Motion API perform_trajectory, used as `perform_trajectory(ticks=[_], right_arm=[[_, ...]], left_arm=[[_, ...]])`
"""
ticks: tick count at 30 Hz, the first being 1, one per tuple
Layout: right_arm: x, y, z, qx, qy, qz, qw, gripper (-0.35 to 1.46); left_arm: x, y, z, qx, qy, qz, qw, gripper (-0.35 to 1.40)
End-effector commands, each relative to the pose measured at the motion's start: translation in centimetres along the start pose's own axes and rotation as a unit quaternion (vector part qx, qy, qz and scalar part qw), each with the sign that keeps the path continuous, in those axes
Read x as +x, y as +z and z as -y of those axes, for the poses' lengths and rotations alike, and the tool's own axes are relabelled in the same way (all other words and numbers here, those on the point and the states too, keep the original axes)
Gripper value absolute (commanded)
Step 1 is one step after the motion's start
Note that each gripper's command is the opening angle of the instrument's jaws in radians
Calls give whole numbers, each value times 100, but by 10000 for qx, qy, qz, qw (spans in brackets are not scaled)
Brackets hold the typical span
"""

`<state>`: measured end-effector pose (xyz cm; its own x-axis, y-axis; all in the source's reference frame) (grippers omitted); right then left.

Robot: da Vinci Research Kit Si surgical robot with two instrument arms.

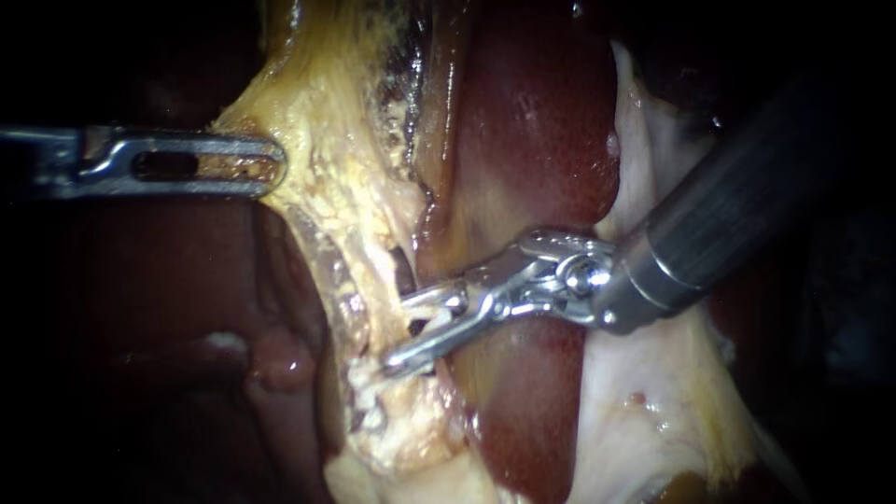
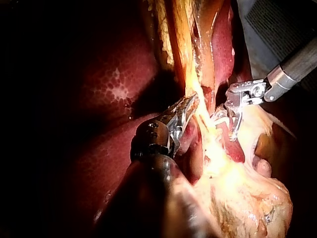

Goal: Clipping third clip left tube

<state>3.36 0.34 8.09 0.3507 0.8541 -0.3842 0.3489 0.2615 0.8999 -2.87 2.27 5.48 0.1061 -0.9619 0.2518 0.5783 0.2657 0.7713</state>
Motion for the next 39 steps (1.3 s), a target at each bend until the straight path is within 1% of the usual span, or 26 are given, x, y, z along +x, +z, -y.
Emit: perform_trajectory(ticks=[1, 7, 9, 11, 14, 16, 19, 22, 27, 31, 35, 37, 39], right_arm=[[-1, 0, -1, -23, -7, 7, 10000, 52], [-1, 1, 0, -34, -6, -3, 10000, 52], [1, 0, 1, -84, -2, -44, 10000, 53], [3, -5, 0, -189, 5, -93, 9998, 53], [8, -15, 0, -335, 27, -53, 9994, 53], [10, -21, -1, -403, 47, -112, 9991, 53], [10, -17, -1, -385, 52, -94, 9992, 53], [7, -7, 0, -356, 38, -61, 9993, 53], [8, 7, 7, -296, 33, 3, 9996, 53], [9, 14, 12, -242, 31, 5, 9997, 53], [11, 16, 16, -101, 37, -99, 9999, 53], [14, 16, 19, 42, 45, -187, 9998, 53], [17, 18, 21, 101, 52, -244, 9996, 53]], left_arm=[[0, 0, 0, 2, 1, -1, 10000, -35], [0, 0, 0, 1, 1, 0, 10000, -35], [0, 0, 0, 1, 1, 0, 10000, -35], [0, -1, 0, 2, 1, 0, 10000, -35], [0, -1, 0, 2, 2, -1, 10000, -35], [0, -1, 0, 3, 1, -1, 10000, -35], [-2, -1, 0, 4, -3, -4, 10000, -35], [-2, -2, 0, 5, -4, -5, 10000, -35], [-2, -1, 0, 4, -3, -4, 10000, -35], [-2, -1, 0, 3, -3, -3, 10000, -35], [-2, -1, 0, 2, -4, -3, 10000, -35], [-2, -1, 1, 2, -4, -3, 10000, -35], [-2, -1, 0, 2, -3, -2, 10000, -35]])
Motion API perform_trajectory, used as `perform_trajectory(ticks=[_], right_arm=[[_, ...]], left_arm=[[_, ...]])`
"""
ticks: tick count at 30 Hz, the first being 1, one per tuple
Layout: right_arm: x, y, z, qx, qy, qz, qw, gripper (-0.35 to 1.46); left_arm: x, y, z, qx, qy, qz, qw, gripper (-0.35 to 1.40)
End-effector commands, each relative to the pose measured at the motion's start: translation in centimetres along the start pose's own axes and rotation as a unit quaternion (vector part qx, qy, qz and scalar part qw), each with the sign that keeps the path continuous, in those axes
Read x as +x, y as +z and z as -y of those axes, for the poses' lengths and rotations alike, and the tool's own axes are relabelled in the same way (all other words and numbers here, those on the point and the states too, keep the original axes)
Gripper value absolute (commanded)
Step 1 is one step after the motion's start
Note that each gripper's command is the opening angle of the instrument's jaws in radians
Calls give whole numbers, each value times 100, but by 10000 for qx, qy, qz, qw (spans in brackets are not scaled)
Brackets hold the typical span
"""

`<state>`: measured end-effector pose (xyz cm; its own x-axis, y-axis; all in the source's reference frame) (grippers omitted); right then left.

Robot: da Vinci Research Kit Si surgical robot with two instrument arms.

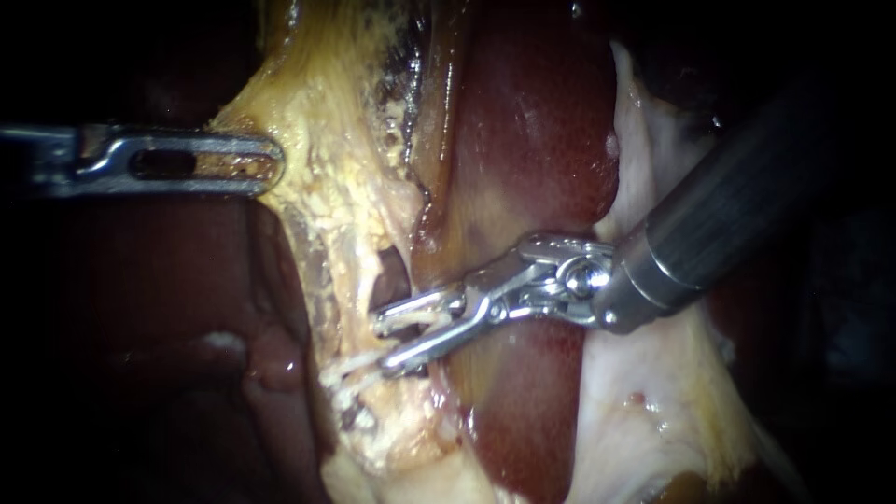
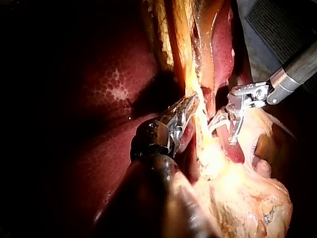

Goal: Clipping third clip left tube

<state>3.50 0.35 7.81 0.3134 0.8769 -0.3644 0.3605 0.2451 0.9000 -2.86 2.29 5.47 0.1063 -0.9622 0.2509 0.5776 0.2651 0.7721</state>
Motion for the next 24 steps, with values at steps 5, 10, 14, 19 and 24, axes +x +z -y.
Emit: perform_trajectory(ticks=[5, 10, 14, 19, 24], right_arm=[[3, 14, 0, 115, -7, -98, 9999, 53], [-6, 23, -13, 104, -41, -71, 9999, 53], [-8, 22, -23, 36, -53, -108, 9999, 53], [-8, 19, -30, -69, -56, -147, 9999, 53], [-7, 18, -33, -131, -56, -138, 9998, 53]], left_arm=[[0, 1, 0, -4, -1, 2, 10000, -35], [1, 1, 1, -8, -3, 5, 10000, -35], [1, 0, 3, -12, -5, 7, 10000, -35], [1, 1, 3, -12, -6, 7, 10000, -35], [1, 0, 4, -15, -8, 9, 10000, -35]])
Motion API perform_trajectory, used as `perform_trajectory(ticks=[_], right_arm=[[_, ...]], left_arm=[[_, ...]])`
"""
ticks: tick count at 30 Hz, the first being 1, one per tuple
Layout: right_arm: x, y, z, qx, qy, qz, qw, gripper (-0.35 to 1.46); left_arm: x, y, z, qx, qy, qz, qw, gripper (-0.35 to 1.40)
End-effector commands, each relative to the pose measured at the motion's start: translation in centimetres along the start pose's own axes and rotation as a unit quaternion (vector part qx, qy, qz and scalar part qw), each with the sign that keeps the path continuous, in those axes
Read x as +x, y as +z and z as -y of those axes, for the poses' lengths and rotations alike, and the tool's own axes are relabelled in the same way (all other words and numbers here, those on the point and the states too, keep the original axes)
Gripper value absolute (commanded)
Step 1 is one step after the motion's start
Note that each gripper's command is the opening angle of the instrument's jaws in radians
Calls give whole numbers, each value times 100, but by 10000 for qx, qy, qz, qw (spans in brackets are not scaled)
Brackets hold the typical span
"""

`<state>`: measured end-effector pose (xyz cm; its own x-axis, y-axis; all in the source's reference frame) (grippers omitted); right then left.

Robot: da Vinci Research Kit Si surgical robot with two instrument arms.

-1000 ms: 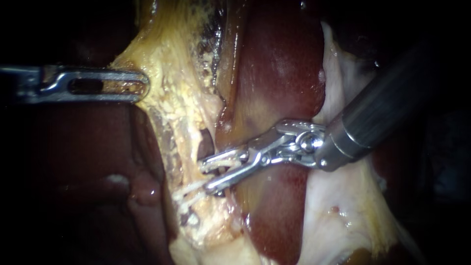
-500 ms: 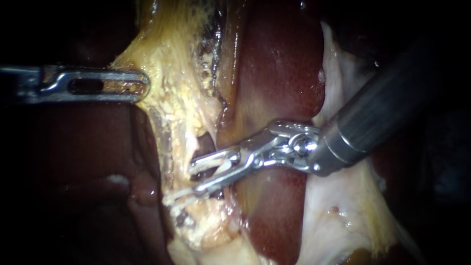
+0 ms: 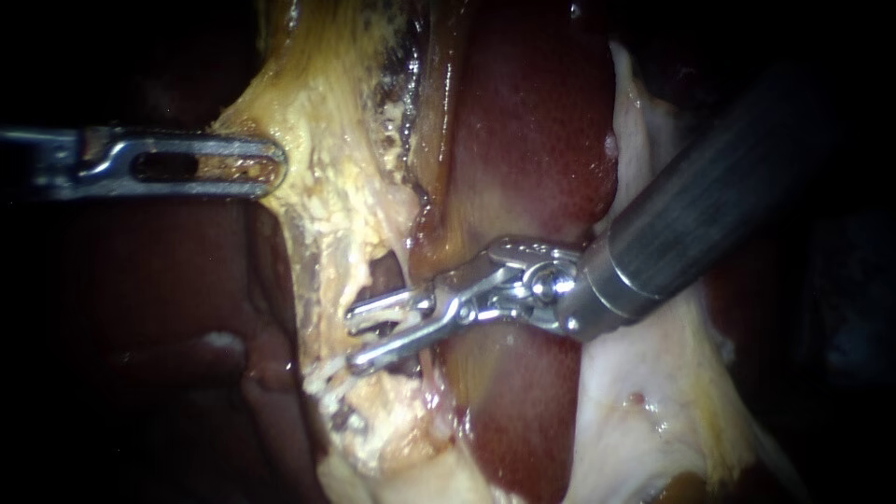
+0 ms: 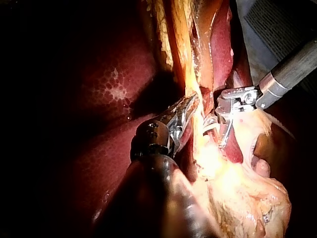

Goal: Clipping third clip left tube

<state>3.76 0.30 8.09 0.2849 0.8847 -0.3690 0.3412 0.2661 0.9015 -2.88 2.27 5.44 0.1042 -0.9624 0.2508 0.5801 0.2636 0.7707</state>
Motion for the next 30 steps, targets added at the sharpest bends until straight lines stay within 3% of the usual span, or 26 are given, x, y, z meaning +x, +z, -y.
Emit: perform_trajectory(ticks=[1, 9, 14, 21, 26, 30], right_arm=[[0, 2, 0, -29, 5, -22, 10000, 53], [3, 4, -4, -169, -57, -53, 9998, 54], [4, 4, -6, -489, -154, 8, 9987, 58], [6, 10, -3, -450, -229, 19, 9987, 58], [8, 5, -12, -785, -326, 41, 9964, 58], [7, 5, -9, -608, -298, 93, 9977, 58]], left_arm=[[0, -1, 1, -2, -2, 1, 10000, -35], [1, -3, 13, -4, -22, 0, 10000, -35], [2, -4, 16, 4, -27, -6, 10000, -35], [2, -5, 16, 4, -27, -6, 10000, -35], [3, -6, 18, 0, -29, -4, 10000, -35], [3, -6, 18, 2, -28, -5, 10000, -35]])
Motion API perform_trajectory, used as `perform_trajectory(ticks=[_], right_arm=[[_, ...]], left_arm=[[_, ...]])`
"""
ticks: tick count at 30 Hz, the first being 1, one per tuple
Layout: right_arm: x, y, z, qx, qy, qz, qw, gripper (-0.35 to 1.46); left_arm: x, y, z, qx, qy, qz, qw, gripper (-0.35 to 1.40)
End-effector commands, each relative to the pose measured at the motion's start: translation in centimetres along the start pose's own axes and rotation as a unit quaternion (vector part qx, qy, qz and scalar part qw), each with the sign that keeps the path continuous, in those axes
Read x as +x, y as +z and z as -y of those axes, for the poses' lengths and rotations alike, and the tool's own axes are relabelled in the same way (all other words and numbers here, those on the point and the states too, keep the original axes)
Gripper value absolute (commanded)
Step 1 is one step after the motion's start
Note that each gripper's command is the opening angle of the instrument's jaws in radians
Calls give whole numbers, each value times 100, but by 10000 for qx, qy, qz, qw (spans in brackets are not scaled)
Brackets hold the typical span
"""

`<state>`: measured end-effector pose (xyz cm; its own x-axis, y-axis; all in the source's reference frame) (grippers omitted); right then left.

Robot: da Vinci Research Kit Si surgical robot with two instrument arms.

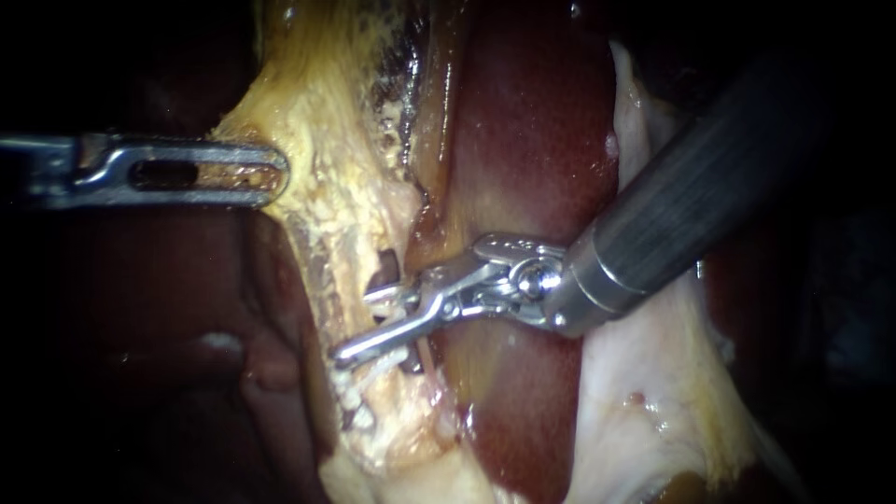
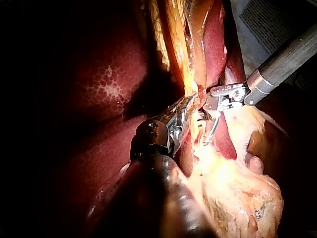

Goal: Clipping third clip left tube

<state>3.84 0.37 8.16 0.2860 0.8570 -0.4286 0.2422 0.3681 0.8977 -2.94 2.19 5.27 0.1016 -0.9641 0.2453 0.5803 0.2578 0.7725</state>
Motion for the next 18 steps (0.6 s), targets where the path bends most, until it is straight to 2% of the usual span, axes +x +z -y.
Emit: perform_trajectory(ticks=[1, 8, 11, 18], right_arm=[[0, 2, 7, 151, 14, -41, 9999, 58], [-2, 7, 39, 651, 3, 27, 9979, 56], [0, 3, 42, 721, 13, -8, 9974, 56], [8, -19, 40, 796, 52, -77, 9968, 56]], left_arm=[[0, 0, -2, 1, 4, 0, 10000, -35], [-2, -1, -11, 14, 13, -10, 10000, -35], [-2, -1, -16, 19, 17, -13, 10000, -35], [-3, -1, -26, 40, 25, -27, 10000, -35]])
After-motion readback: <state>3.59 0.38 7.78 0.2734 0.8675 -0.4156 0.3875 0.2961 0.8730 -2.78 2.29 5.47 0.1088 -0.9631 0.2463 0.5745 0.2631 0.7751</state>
